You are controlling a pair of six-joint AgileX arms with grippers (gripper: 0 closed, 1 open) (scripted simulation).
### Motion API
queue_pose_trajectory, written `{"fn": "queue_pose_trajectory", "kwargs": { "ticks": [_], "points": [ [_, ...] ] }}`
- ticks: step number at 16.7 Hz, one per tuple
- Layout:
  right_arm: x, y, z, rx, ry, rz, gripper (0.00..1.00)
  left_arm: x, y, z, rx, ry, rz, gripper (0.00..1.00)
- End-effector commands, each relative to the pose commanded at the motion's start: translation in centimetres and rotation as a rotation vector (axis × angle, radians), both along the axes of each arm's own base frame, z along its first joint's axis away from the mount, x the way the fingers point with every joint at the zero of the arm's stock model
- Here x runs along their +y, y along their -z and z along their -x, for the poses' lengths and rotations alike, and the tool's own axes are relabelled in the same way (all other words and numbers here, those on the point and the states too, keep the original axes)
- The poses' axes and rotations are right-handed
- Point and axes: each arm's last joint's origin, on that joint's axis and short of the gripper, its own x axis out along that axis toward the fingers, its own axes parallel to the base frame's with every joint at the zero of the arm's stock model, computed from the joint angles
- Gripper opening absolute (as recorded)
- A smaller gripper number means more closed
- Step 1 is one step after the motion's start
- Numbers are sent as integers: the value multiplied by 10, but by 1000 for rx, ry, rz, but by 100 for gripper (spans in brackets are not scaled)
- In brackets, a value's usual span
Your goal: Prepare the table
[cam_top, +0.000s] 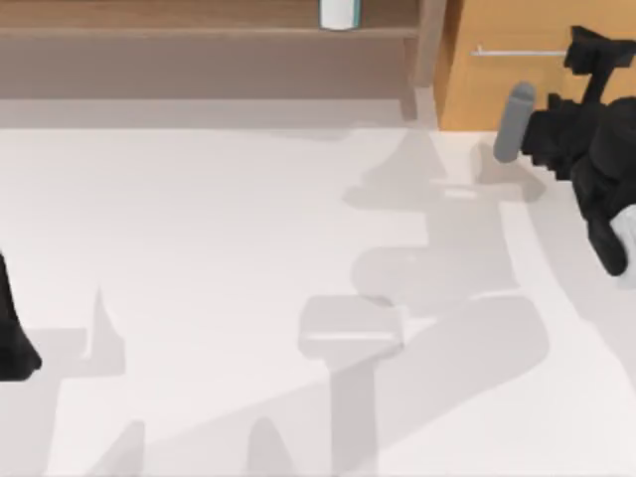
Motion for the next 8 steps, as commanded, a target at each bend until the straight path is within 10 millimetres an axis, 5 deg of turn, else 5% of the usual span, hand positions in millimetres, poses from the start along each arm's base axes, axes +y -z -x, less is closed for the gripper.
{"fn": "queue_pose_trajectory", "kwargs": {
  "ticks": [8],
  "points": [
    [-4, 9, 25, 51, 8, 2, 100, 0, 0, 0, 0, 0, 0, 100]
  ]
}}
